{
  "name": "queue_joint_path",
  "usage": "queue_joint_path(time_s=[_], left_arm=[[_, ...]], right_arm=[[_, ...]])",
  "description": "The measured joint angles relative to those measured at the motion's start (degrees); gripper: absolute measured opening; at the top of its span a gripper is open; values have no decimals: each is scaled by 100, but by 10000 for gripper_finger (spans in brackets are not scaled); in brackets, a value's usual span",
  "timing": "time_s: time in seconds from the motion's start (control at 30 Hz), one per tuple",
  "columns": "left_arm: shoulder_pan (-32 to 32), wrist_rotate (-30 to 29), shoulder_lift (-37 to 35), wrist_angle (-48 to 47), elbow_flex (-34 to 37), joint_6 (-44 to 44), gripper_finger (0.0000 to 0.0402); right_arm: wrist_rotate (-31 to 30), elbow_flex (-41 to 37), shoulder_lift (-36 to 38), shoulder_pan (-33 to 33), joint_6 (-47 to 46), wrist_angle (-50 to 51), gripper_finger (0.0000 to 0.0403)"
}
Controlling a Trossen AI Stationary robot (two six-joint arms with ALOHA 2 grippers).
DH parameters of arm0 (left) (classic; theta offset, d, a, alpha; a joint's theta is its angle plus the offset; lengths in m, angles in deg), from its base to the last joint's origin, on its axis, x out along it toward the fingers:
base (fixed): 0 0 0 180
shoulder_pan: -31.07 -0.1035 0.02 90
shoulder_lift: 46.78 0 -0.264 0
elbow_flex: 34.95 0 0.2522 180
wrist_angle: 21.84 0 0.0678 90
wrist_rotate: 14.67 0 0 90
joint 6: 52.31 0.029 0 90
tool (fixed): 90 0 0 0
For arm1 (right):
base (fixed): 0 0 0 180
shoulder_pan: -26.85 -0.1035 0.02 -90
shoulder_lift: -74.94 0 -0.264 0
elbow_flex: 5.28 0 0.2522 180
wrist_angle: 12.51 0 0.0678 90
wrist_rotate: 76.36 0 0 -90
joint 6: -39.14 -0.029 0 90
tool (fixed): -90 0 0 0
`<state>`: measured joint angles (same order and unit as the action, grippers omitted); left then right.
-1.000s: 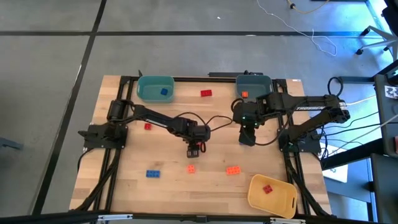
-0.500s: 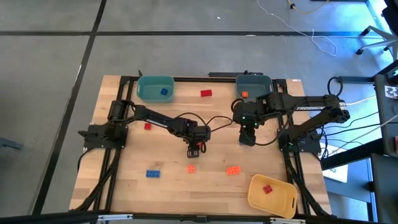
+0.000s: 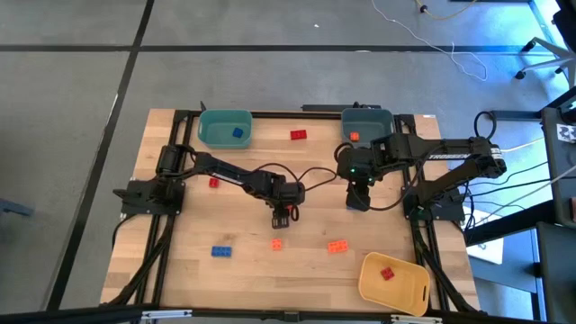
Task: Sort & place blocks by color
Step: Put the orange game piece into the dark blue bin
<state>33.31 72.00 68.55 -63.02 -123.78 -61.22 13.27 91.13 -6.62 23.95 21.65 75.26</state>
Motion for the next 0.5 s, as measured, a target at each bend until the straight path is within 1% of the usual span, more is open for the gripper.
queue_joint_path(time_s=[0.1,0.13,0.37,0.5], left_arm=[[-2,50,0,-5,0,-2,133],[-2,59,0,-10,-1,-5,129],[-17,99,0,7,-16,-162,130],[-105,275,40,-179,-242,-159,130]], right_arm=[[1,0,0,0,-22,-1,159],[1,0,0,0,-25,-1,159],[1,0,0,0,12,-1,159],[1,0,0,-2,237,-1,159]])
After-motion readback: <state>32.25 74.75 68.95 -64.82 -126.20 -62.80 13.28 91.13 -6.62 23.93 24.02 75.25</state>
